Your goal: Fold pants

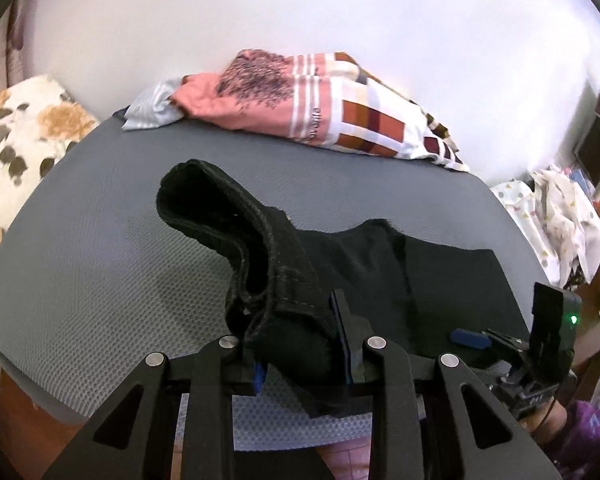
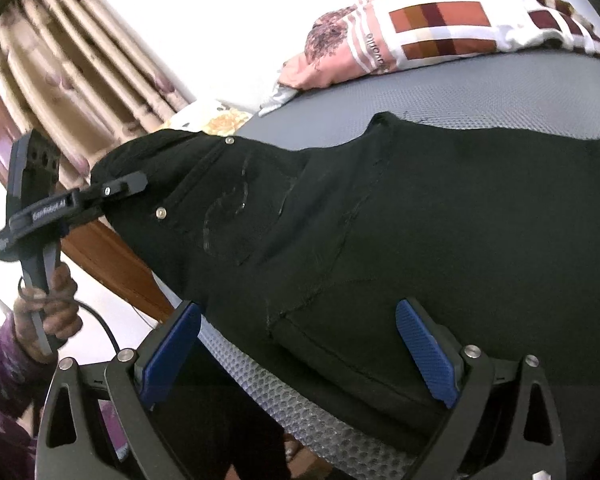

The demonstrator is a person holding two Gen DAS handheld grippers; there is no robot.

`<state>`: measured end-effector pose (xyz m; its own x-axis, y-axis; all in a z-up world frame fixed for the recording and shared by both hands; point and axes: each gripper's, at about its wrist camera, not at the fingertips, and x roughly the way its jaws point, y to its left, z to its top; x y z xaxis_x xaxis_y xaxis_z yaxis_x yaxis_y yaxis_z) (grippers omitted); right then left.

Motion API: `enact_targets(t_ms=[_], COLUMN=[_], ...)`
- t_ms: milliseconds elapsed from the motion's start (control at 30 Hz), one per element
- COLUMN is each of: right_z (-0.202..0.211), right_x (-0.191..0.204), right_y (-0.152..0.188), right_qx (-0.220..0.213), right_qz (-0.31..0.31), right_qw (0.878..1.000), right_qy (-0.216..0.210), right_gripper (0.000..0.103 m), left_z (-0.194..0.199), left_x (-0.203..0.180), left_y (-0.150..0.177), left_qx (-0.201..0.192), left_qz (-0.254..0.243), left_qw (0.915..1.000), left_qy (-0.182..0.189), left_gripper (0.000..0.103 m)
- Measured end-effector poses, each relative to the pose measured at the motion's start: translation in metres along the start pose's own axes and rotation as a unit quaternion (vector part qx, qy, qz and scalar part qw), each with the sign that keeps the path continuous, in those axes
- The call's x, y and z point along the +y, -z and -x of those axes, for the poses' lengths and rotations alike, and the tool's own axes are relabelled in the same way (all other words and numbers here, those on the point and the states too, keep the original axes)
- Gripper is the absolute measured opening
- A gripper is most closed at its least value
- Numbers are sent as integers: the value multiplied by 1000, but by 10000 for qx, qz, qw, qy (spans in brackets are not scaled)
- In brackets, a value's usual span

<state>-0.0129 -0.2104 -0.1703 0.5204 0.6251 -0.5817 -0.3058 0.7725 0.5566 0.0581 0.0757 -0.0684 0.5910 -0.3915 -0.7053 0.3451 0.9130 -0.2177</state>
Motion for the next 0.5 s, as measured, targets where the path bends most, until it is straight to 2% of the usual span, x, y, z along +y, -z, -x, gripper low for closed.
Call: enact_targets(t_ms=[167, 367, 500], right_z=[9, 11, 17], right_x=[-11, -12, -25], right_y=[0, -1, -8], right_qx=[-199, -204, -322], right_qz=[-302, -410, -1024], right_qw=[9993, 9989, 9934], right_qy=[-102, -101, -406], right_gripper=[97, 97, 99], left_z=[1, 0, -1], left_x=[-14, -32, -46], left_y=[-4, -8, -8], left_qx=[-18, -31, -27], left_qz=[-97, -172, -251], left_qw=[9999, 9997, 9994], left_qy=[42, 148, 233], left_gripper=[28, 28, 28])
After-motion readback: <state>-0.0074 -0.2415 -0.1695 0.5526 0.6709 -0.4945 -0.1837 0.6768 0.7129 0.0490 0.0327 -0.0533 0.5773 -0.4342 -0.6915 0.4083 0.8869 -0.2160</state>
